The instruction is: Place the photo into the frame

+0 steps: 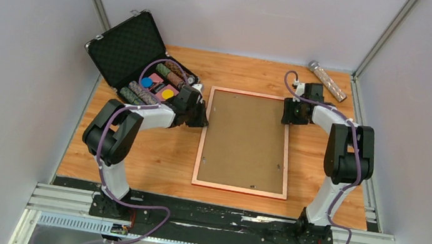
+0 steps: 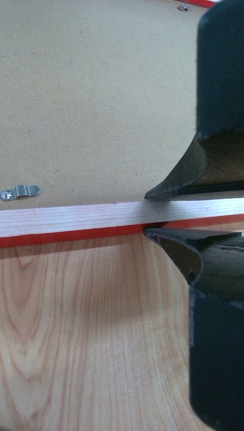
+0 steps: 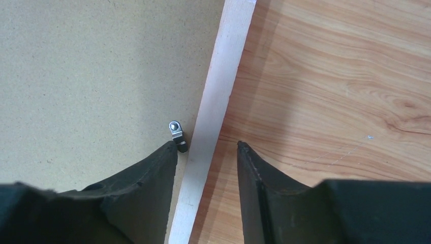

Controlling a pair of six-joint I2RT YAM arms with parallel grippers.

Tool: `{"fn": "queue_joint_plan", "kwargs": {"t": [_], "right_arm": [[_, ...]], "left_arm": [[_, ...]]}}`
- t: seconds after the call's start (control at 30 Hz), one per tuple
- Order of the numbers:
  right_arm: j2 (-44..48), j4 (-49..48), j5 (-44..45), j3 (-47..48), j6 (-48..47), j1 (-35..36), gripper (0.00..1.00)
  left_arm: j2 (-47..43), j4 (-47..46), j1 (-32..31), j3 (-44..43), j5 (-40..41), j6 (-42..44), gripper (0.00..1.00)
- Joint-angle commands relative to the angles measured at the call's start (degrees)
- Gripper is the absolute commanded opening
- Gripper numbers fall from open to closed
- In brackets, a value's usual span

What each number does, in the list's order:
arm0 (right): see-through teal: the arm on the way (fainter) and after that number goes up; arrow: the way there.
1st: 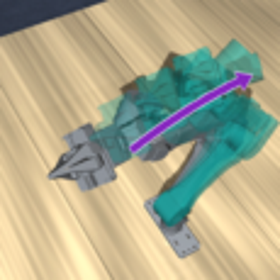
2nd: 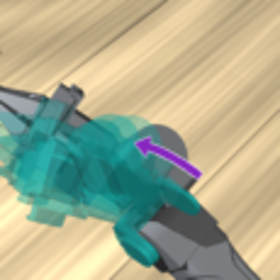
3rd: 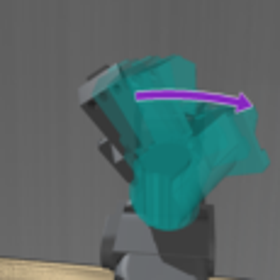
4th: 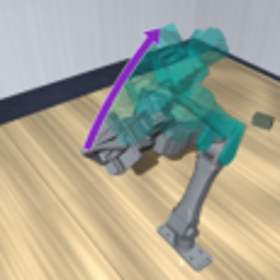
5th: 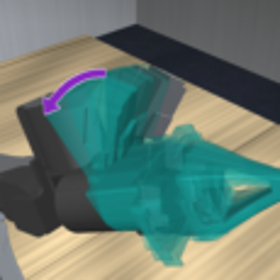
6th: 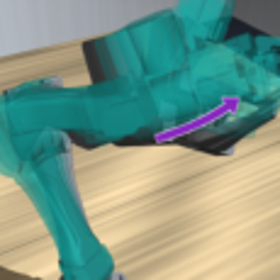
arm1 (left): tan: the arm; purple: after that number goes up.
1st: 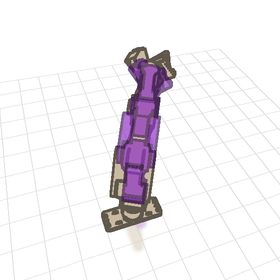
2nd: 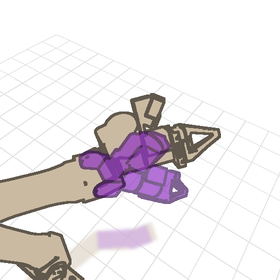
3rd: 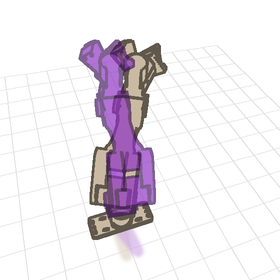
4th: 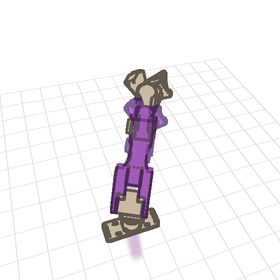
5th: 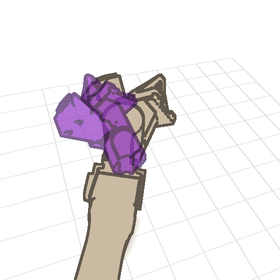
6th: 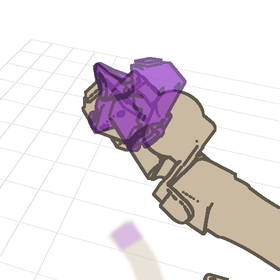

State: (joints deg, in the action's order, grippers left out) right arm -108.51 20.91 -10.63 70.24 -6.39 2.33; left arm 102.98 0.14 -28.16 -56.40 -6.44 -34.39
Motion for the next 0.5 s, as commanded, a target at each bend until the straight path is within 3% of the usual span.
{"fn": "queue_joint_plan", "kwargs": {"t": [0.0,0.47], "right_arm": [[1.7,1.8,0.6,1.1,-1.5,-0.4,0.43],[0.3,1.8,-1.0,5.4,0.8,-0.8,0.30]], "left_arm": [[-2.2,-1.8,-0.3,0.6,1.1,-0.1,0.07],[-2.2,-2.1,-0.2,0.7,0.9,-0.1,0.07]]}}
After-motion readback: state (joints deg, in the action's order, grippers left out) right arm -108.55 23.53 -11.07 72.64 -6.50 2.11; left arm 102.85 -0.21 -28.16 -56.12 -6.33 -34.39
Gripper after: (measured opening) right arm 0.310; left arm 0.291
